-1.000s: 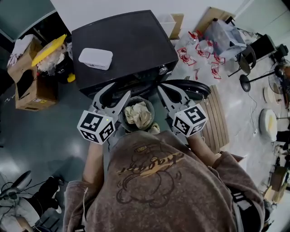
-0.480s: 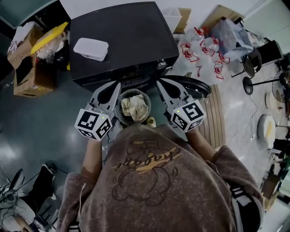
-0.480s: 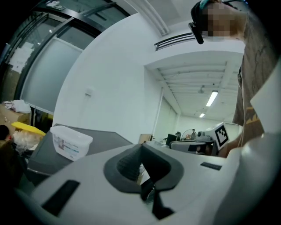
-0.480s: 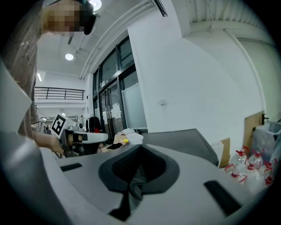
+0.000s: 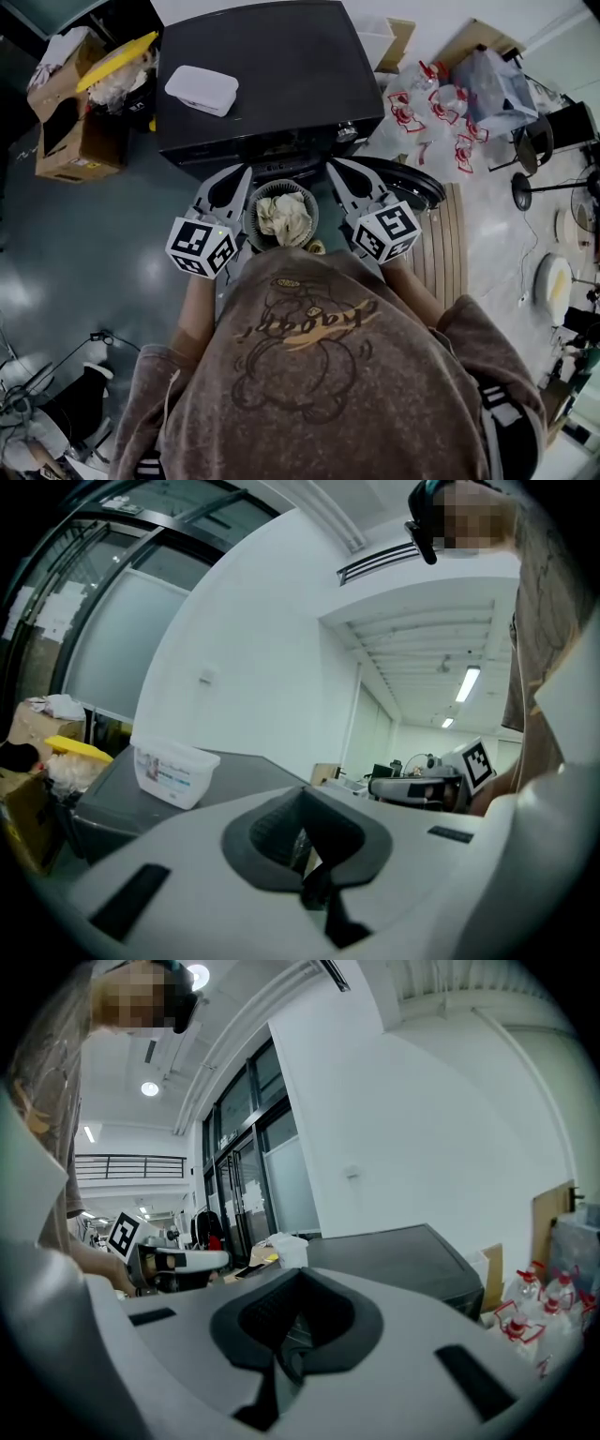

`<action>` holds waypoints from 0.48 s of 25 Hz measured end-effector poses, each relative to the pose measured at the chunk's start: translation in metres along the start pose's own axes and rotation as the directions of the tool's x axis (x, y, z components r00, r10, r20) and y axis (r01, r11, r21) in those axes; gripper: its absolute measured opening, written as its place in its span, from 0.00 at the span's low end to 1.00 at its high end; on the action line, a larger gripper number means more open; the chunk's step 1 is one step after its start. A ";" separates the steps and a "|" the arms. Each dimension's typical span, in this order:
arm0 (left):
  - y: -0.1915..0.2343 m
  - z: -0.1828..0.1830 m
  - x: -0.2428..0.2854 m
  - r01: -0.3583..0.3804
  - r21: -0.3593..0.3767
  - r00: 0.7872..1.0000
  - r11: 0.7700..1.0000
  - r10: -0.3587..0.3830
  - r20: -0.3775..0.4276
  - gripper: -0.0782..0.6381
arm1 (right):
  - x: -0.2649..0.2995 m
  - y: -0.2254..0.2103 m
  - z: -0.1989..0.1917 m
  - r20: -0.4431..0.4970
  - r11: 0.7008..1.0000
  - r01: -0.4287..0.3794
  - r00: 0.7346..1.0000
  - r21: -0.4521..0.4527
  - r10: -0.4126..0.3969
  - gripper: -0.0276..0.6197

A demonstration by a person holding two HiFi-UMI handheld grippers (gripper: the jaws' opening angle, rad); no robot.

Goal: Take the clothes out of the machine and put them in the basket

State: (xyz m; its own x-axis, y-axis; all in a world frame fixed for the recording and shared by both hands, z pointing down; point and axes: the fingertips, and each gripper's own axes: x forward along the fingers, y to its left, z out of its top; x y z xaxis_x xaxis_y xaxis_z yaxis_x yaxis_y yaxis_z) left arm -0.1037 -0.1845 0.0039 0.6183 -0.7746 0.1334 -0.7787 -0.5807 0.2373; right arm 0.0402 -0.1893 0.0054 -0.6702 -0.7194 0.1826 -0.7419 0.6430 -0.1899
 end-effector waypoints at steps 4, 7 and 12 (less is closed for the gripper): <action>0.003 -0.002 0.000 -0.021 -0.001 1.000 1.000 0.021 0.002 0.12 | 0.003 0.001 -0.007 -0.012 1.000 -0.006 1.000 -0.003 0.006 0.04; 0.003 -0.002 0.001 -0.029 0.002 1.000 1.000 0.029 0.001 0.12 | 0.004 0.003 -0.007 -0.013 1.000 -0.015 1.000 -0.008 0.015 0.04; 0.008 -0.003 -0.008 -0.066 -0.002 0.998 0.998 0.066 0.007 0.12 | 0.005 0.007 -0.004 -0.015 0.999 -0.030 0.999 -0.024 0.029 0.04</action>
State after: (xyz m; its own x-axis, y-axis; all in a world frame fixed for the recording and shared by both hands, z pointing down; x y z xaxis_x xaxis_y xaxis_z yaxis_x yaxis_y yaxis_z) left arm -0.1143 -0.1824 0.0073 0.5646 -0.8131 0.1422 -0.8178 -0.5277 0.2298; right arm 0.0315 -0.1876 0.0091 -0.6919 -0.6962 0.1912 -0.7219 0.6702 -0.1723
